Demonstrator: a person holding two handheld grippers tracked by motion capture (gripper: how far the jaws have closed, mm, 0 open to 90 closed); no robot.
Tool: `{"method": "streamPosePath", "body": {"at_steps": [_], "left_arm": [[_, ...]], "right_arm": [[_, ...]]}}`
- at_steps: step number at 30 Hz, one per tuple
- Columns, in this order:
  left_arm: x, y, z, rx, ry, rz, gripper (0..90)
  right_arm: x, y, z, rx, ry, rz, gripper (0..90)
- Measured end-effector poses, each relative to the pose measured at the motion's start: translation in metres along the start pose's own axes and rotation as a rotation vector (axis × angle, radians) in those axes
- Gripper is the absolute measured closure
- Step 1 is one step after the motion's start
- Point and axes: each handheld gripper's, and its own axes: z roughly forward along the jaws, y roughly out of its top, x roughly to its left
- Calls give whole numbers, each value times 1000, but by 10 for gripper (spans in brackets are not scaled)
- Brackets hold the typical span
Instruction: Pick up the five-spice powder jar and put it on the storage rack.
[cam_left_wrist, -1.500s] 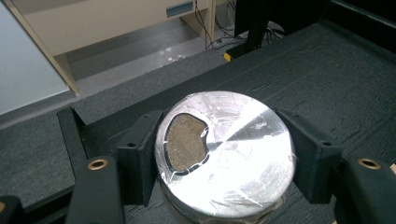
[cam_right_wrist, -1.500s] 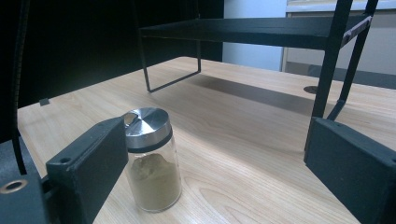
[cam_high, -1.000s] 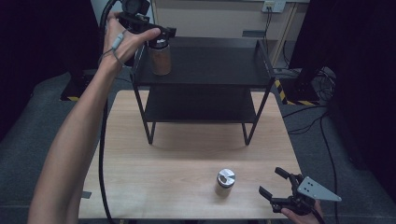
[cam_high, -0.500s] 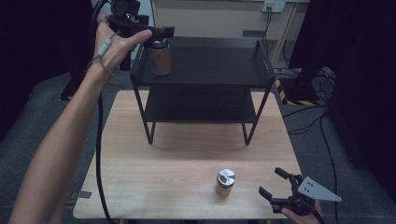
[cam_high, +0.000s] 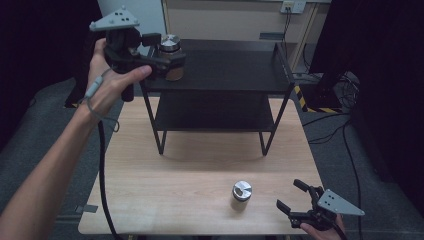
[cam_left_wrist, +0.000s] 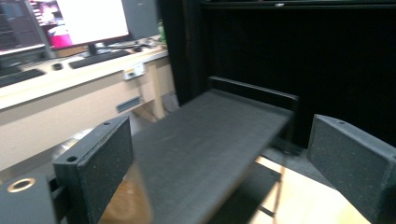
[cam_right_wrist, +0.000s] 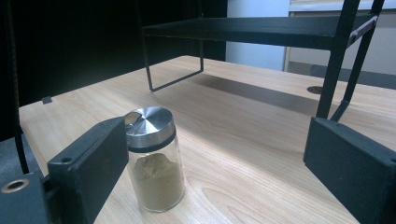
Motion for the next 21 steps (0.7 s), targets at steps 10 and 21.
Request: {"method": "streamPosePath", "body": {"at_steps": [10,21], "left_arm": [[-25,-39,-22,-38,-91,36,56],[-32,-91,-34,-71,-106,26,54]], "right_arm": [[1,1,1,3,-3,-5,72],[1,1,1,6,-5,-6,72]]}}
